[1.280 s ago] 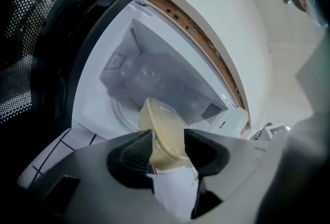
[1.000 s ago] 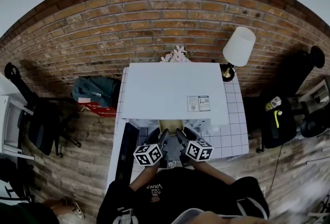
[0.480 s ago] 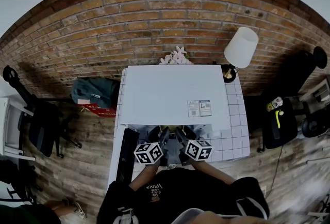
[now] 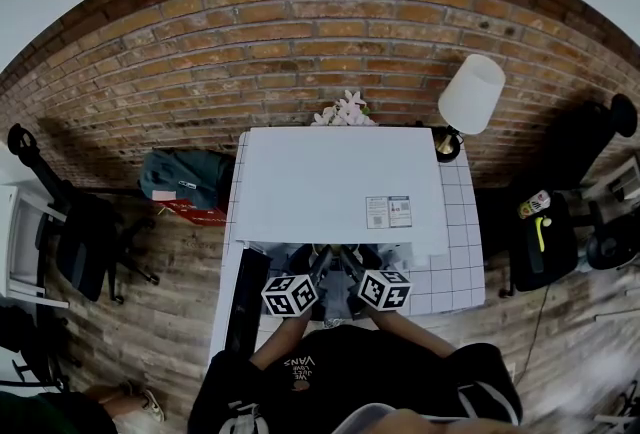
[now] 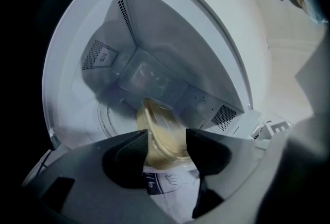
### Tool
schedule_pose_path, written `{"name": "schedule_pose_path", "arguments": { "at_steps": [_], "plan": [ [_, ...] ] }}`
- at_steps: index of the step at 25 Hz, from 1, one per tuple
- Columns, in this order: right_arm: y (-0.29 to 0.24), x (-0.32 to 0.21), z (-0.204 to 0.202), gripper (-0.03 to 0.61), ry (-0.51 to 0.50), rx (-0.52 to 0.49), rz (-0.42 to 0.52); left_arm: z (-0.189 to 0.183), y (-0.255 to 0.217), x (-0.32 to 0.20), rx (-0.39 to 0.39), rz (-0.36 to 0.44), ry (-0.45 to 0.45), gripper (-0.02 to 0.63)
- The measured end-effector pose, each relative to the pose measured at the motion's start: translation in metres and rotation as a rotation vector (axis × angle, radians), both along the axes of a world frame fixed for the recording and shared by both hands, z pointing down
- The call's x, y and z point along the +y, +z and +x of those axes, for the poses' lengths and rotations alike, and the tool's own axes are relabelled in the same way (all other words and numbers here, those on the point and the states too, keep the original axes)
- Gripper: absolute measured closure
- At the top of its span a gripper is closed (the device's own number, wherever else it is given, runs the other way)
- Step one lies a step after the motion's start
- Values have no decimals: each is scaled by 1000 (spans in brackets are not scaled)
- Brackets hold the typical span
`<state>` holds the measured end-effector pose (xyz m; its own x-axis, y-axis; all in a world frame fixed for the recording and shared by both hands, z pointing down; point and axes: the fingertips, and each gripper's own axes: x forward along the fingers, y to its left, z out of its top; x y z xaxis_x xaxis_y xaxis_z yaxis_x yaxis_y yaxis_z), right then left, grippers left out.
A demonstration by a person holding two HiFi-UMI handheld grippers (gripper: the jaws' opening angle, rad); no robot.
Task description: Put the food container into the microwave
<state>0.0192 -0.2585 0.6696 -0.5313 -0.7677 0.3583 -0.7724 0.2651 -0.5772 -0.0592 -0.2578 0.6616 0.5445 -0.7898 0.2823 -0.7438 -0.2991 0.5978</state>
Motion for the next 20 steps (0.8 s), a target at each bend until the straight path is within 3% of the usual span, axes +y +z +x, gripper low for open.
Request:
{"name": "schedule_pose_path", "arguments": {
  "at_steps": [20],
  "plan": [
    [-20,33,14,368,15,1,61,-6,-17,32,-21,59,-51,360]
  ]
}}
